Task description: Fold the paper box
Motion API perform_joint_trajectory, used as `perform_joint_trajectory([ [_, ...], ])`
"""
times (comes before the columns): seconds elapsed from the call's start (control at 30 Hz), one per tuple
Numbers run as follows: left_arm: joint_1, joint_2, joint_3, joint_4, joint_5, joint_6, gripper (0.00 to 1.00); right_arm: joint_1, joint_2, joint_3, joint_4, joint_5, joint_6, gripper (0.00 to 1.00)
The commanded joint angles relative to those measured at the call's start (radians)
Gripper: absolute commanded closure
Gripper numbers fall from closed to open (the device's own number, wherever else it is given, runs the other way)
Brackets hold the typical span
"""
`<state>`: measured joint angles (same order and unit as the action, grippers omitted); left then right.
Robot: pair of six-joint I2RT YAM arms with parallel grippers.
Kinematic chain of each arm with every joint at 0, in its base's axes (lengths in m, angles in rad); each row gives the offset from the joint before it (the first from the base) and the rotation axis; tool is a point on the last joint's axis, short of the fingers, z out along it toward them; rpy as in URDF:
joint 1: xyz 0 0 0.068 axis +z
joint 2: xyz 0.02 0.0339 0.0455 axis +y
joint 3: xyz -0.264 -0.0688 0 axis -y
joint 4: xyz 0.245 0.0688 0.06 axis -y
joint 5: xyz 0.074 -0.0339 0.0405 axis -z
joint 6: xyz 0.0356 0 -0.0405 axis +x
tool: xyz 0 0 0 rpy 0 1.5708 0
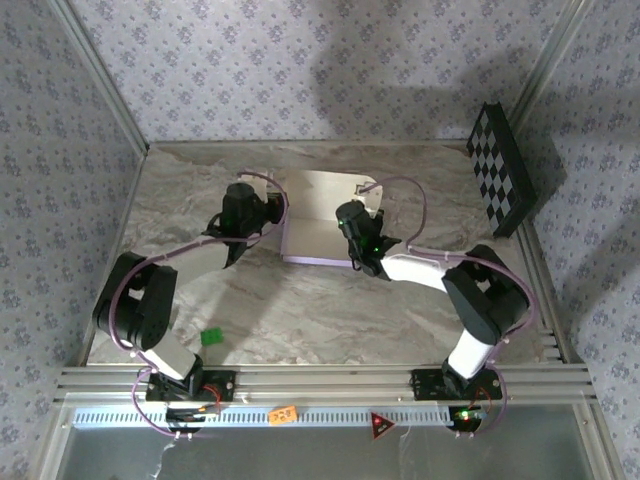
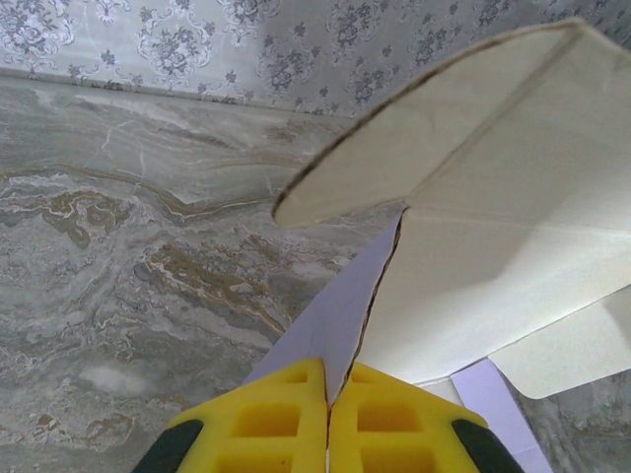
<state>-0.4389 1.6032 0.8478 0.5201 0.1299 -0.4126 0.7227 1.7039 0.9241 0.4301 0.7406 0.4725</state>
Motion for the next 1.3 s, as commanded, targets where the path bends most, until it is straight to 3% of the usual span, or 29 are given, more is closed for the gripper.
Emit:
perform_joint_trajectory([
  [0.0,-0.014,0.03,-0.012,0.137,0.061,-0.016,0.92,0.025,0.047,-0.003,0.153,0.024,-0.009,0.92],
  [0.37,-0.033,0.051,-0.137,0.321,0.077,-0.032,0.93,0.08,0.07,-0.097,0.273,0.095,-0.048,0.92],
  [0.83,-0.157,0.041,-0.265,0.421,-0.047,-0.036,0.93,0.157,0.079,-0.18,0.343,0.189,-0.08,0.91],
  [1.27,-0.19,0.01,-0.434,0.514,-0.12,-0.041,0.89,0.244,0.11,-0.309,0.448,0.291,-0.084,0.89],
])
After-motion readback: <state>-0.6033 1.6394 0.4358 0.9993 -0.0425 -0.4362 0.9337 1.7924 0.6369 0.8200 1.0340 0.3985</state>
